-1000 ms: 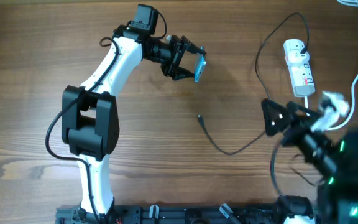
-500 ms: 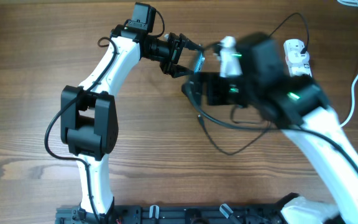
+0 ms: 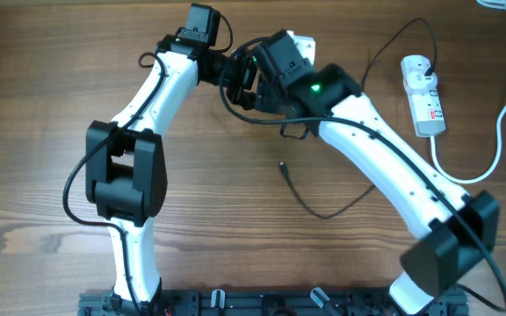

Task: Plug charger to phone and switch on socket

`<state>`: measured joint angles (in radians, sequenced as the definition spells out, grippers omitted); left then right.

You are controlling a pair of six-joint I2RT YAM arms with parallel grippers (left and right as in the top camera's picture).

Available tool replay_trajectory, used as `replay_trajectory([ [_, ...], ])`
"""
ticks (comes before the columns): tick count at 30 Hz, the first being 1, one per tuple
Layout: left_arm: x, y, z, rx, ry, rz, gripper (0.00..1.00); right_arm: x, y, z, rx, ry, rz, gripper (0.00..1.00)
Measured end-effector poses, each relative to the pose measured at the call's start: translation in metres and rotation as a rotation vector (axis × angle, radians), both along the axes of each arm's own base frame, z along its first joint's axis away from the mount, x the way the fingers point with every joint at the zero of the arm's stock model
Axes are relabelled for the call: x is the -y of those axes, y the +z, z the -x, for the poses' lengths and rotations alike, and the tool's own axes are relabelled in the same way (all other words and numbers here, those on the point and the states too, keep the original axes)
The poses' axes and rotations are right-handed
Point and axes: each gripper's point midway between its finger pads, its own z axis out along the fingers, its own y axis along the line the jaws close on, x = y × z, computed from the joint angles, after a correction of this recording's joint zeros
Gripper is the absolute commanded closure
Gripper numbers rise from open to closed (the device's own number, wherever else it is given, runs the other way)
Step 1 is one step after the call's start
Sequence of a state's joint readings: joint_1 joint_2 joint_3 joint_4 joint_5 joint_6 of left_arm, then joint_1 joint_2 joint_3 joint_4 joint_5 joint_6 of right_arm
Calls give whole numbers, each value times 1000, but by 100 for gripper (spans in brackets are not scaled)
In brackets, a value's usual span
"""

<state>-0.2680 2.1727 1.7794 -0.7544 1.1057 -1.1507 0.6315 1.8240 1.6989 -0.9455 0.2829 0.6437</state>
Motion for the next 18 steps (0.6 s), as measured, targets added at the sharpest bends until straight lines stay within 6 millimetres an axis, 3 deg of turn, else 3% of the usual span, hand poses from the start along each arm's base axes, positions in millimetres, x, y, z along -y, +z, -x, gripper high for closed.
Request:
replay_trajectory([
  [4,0,0,0,-1,0,0,31,0,-18,-4,-27,-10,32,41],
  [10,0,0,0,0,0,0,31,8,-15,-9,5,-41,67,43],
  [13,-1,-1,-1,-2,6,-9,31,7,-14,-10,15,-41,70,54],
  [15,-1,-2,-3,7,11,-12,31,5,-14,-10,17,-38,65,55],
  [18,0,-1,-6,21,14,-10,31,1,-12,-10,16,-29,48,64],
])
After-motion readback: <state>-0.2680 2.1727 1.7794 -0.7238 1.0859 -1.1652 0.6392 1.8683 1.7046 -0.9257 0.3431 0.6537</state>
